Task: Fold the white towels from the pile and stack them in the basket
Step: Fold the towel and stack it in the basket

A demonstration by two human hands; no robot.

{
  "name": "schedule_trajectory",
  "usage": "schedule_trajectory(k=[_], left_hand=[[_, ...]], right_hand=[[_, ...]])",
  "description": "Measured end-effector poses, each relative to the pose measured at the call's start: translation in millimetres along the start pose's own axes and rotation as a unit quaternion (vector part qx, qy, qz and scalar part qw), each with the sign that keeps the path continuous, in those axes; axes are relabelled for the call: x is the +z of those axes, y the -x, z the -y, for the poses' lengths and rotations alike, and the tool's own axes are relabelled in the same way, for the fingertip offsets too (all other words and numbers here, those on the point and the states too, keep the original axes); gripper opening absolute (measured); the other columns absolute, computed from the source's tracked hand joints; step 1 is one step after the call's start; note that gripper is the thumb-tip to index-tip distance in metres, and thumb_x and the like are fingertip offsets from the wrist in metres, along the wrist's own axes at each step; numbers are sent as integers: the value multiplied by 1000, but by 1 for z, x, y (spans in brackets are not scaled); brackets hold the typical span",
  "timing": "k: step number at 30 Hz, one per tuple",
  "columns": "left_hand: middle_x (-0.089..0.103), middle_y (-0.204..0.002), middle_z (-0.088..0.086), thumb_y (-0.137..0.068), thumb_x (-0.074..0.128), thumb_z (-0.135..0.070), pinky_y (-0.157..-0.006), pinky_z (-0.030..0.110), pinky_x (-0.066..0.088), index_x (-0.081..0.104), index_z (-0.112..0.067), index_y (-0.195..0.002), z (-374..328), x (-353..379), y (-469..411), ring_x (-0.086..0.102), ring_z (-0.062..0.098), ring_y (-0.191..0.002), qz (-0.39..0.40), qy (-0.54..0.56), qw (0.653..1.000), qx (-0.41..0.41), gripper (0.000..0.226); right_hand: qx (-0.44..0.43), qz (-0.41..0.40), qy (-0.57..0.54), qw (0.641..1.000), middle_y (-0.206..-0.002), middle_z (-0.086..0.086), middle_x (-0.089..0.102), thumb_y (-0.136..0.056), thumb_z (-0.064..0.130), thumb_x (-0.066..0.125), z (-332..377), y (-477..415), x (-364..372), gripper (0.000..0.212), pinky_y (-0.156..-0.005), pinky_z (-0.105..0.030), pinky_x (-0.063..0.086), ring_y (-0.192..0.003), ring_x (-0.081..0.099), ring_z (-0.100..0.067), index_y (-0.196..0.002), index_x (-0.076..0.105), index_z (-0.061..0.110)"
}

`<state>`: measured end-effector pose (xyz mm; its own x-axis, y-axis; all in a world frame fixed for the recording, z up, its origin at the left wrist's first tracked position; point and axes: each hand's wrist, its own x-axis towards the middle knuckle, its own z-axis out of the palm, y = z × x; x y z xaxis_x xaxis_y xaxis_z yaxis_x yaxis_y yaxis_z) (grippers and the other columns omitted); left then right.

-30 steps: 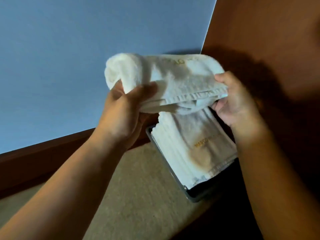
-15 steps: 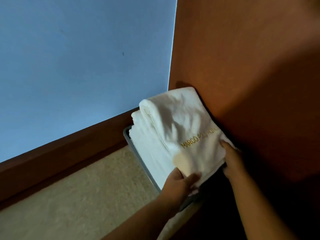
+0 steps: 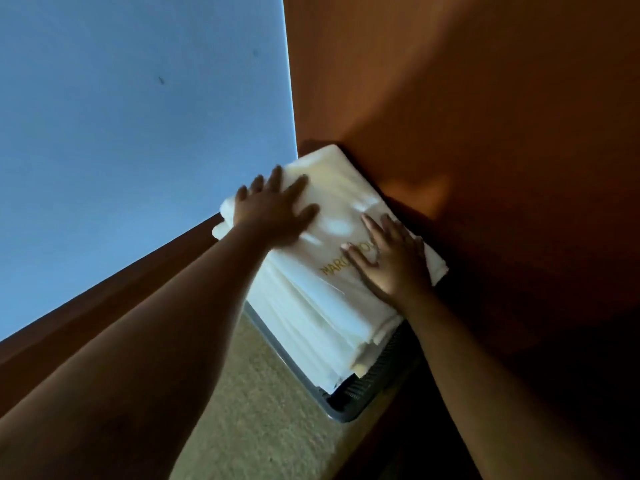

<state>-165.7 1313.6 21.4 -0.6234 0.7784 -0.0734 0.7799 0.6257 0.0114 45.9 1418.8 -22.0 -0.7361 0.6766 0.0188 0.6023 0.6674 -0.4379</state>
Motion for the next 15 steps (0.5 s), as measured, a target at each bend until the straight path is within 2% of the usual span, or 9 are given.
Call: schedule_trajectory(k=[4,8,12,13,15], left_hand=[[8,-169,3,-91,20,-79,-116,55,24,8,-51,-156,24,22,-13,23,35,-150,-10,31,999,-24,72],[14,-168,0,-92,21,-79,-112,54,29,10,-51,-155,37,32,-26,32,36,-146,-9,60,998,-35,70],[18,-167,3,-91,23,-78,-110,54,31,15,-49,-155,32,26,-39,37,39,-142,21,29,999,-38,70],[19,-166,5,-91,24,-77,-109,55,31,19,-45,-155,25,20,-46,38,40,-140,22,13,999,-39,71],[15,-167,9,-91,30,-75,-109,57,32,28,-27,-154,5,11,-63,35,40,-142,2,-9,1000,-9,79]], right_hand=[[-2,43,27,999,-167,0,9,-69,98,19,8,-29,7,101,-120,-59,10,-153,10,-26,-155,11,45],[2,30,37,999,-168,0,7,-70,98,25,18,-39,27,101,-119,-60,7,-153,8,-26,-155,8,46],[8,18,31,999,-167,0,8,-71,97,27,16,-42,34,101,-119,-61,7,-153,9,-26,-155,8,46],[6,23,30,999,-168,-2,8,-72,96,26,16,-41,32,99,-119,-61,6,-153,8,-27,-156,7,46],[-3,29,36,999,-168,-4,6,-78,92,26,17,-38,28,92,-118,-64,5,-153,6,-30,-156,6,46]])
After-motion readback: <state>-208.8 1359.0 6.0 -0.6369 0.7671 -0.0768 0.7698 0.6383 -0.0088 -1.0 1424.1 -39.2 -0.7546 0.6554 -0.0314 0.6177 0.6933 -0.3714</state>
